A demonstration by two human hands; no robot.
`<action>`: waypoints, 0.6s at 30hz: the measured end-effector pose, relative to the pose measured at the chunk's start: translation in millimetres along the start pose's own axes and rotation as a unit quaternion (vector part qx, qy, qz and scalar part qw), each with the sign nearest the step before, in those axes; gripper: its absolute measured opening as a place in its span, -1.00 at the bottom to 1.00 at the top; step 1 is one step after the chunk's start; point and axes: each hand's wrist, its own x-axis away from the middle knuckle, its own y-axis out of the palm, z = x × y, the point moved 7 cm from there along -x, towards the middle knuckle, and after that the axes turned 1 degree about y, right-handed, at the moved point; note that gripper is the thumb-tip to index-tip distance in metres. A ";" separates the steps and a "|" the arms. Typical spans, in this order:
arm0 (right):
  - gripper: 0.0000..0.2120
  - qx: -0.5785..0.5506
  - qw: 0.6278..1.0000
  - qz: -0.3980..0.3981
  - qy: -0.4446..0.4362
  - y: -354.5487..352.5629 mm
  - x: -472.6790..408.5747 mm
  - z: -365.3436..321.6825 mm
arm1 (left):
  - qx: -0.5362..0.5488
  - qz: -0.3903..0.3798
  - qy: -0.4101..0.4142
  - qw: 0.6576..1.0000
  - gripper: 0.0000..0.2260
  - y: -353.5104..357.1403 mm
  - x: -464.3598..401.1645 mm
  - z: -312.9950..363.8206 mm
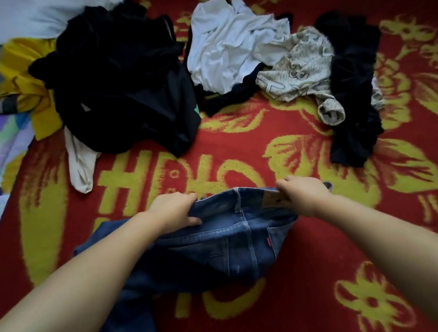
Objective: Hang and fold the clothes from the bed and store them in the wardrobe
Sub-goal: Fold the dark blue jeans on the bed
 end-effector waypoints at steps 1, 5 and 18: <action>-0.77 -0.020 1.000 -0.017 -0.002 -9.0 11.5 2.7 | 0.016 -0.011 0.009 1.000 -0.61 -9.8 11.0 2.7; -0.87 0.014 0.992 -0.123 -0.006 -47.9 67.4 0.3 | 0.033 -0.051 0.053 0.997 -0.78 -66.9 62.1 25.7; -0.76 -0.005 0.976 0.219 -0.011 -403.4 90.9 -179.7 | -0.043 0.381 -0.180 0.906 -0.76 -359.3 321.9 -82.6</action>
